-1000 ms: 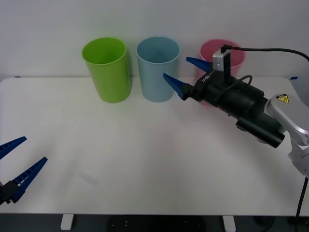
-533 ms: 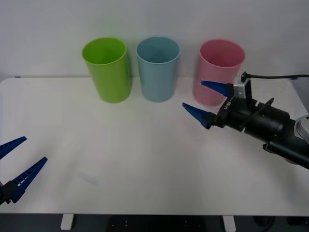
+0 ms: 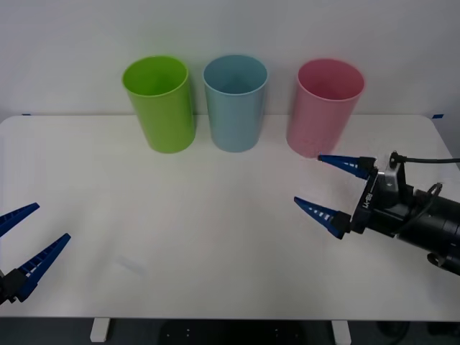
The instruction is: Grasp the object on the table and drop it into the matching bin: aluminum can to the light blue bin, PET bottle to the pink bin.
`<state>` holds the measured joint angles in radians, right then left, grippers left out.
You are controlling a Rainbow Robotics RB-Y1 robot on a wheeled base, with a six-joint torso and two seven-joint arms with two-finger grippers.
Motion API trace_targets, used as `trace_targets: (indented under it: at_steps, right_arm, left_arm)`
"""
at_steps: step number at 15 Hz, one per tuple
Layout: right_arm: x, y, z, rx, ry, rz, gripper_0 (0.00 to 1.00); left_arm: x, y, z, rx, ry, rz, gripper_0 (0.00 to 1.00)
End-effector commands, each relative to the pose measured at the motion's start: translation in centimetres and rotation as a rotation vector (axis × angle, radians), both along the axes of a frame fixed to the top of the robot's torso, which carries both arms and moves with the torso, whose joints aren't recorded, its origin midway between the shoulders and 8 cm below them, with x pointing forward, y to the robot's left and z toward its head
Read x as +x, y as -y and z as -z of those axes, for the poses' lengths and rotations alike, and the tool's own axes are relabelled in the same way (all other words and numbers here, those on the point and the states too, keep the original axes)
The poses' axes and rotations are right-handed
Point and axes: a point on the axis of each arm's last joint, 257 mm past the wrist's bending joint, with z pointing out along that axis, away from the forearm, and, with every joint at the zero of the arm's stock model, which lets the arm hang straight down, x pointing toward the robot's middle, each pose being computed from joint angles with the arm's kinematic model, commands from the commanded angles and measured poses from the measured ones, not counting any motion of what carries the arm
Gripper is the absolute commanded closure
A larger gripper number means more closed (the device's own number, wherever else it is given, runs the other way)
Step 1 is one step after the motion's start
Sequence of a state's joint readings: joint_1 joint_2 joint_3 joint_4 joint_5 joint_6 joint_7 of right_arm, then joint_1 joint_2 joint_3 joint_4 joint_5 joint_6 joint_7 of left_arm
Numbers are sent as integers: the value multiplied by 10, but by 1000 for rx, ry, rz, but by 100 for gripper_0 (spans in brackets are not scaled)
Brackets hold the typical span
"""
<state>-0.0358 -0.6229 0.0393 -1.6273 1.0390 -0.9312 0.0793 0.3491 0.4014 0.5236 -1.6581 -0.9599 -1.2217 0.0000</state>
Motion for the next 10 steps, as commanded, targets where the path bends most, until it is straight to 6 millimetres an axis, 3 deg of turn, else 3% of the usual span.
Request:
trace_targets:
  at_steps: [1, 5, 10]
  right_arm:
    - [-23, 0, 6, -8, -3, -12, 0]
    - [-49, 2, 14, -12, -16, -20, 0]
    - [-55, 1, 20, -11, -31, -26, 0]
  left_arm:
    - [0, 0, 0, 0, 0, 0, 0]
    - [0, 0, 0, 0, 0, 0, 0]
    - [0, 0, 0, 0, 0, 0, 0]
